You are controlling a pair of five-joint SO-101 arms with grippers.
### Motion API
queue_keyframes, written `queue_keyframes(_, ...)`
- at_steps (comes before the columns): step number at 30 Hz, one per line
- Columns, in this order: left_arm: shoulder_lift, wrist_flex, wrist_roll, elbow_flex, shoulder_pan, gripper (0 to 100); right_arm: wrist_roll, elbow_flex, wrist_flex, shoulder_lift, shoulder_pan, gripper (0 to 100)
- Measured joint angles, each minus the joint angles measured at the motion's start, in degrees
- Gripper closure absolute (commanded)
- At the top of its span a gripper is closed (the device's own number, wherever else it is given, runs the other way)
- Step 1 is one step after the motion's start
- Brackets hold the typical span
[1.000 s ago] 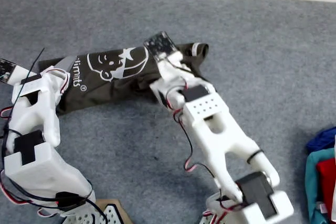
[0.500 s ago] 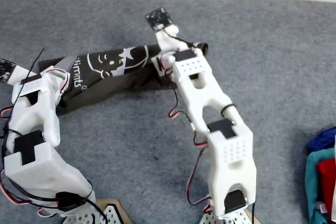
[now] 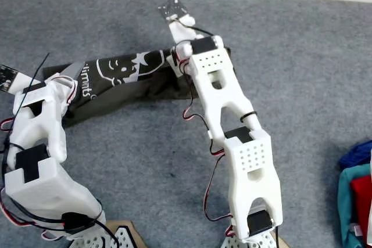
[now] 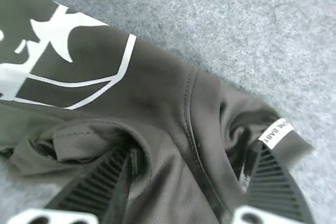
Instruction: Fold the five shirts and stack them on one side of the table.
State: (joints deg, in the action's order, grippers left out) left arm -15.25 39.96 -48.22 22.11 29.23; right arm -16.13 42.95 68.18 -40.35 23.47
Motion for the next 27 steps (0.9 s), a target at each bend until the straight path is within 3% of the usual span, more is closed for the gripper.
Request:
queue_keyframes(10,0.0,-0.09,0.0,0.0,0.0,45,2.29,24.7,30.15,-0.18,0.0,83.4)
queue_keyframes(22,0.0,-0.18,0.0,0.0,0.0,45,1.41,32.53,27.52,-13.45,-0.7,88.2)
queue_keyframes(27,0.0,-0.18,0.0,0.0,0.0,45,1.58,40.97,32.09,-13.8,-1.76,88.2)
